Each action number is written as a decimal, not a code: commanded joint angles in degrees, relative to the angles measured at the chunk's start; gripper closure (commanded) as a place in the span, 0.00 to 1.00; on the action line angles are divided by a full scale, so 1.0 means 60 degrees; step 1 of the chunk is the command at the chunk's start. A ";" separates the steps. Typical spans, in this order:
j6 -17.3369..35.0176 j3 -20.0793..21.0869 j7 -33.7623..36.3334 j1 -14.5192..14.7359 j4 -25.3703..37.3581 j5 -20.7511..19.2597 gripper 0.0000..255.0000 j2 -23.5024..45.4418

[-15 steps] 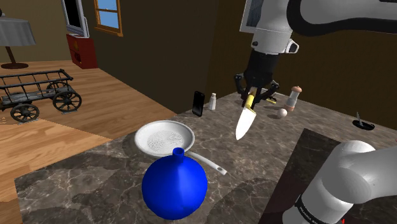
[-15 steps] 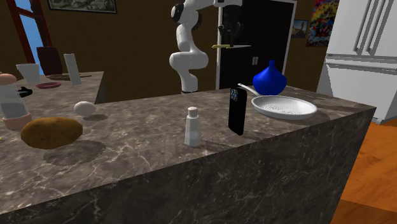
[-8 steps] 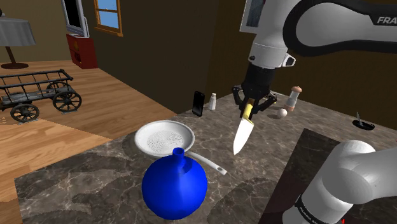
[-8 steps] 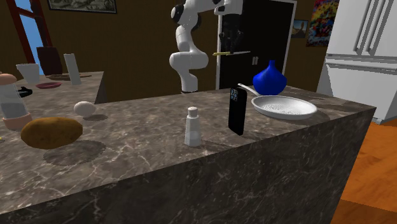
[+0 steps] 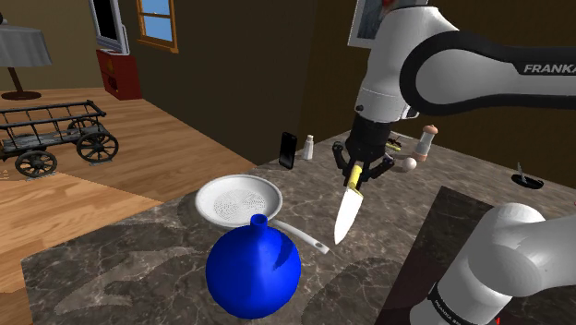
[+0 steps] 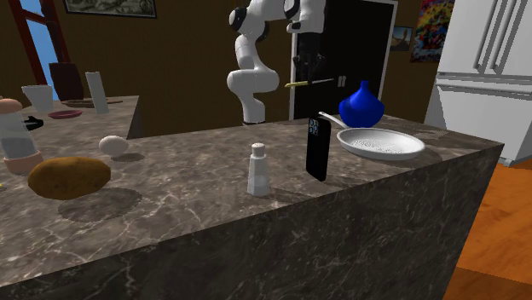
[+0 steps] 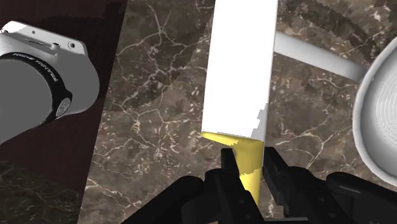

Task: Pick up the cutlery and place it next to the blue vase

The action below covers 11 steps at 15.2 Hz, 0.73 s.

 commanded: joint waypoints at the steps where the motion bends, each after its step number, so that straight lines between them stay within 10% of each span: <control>1: 0.0262 0.0046 -0.0018 0.0007 -0.0236 0.0038 1.00 0.0023; 11: 0.1568 0.0387 -0.0005 0.0136 -0.1426 0.0339 1.00 0.0144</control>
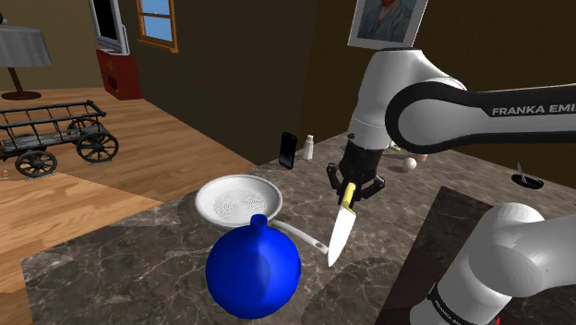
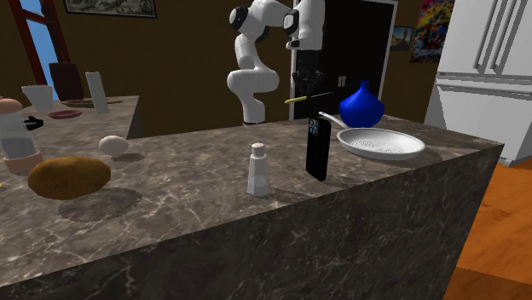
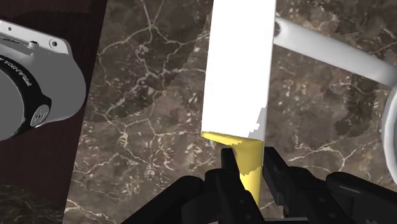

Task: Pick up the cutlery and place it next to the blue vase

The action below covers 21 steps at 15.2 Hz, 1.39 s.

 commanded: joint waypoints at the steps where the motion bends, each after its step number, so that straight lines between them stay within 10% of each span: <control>1: 0.0271 0.0088 0.0023 0.0043 -0.0240 0.0080 1.00 0.0027; 21: 0.3368 0.0981 0.0105 0.0167 -0.2015 0.0735 1.00 0.1374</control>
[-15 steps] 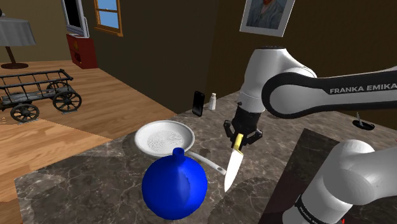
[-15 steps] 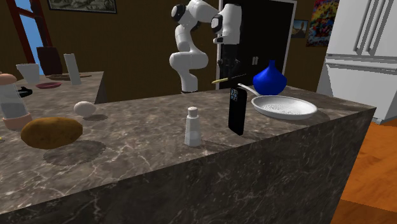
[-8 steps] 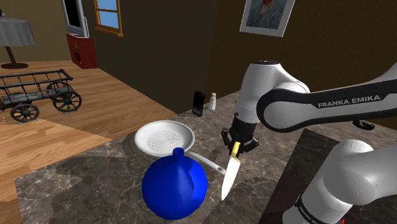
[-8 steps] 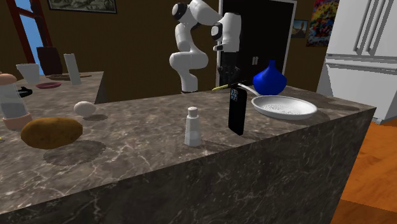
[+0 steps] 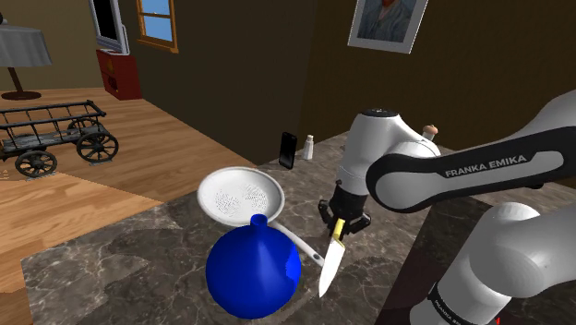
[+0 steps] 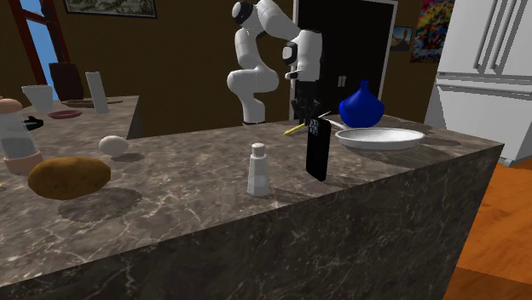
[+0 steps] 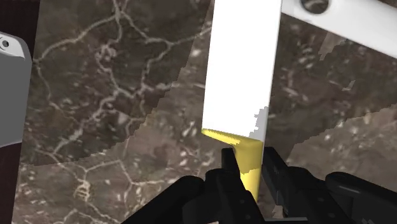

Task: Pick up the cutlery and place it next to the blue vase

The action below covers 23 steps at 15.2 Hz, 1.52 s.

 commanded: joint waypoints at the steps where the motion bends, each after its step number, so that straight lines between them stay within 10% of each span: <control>1: 0.0149 0.0052 0.0019 0.0000 -0.0047 0.0028 1.00 0.0096; 7: 0.0150 0.0052 0.0019 -0.0001 -0.0046 0.0027 1.00 0.0097; 8: 0.0150 0.0052 0.0020 0.0000 -0.0046 0.0028 0.00 0.0097; 23: -0.1502 -0.0385 0.0024 0.0034 0.0703 -0.0249 0.00 -0.0821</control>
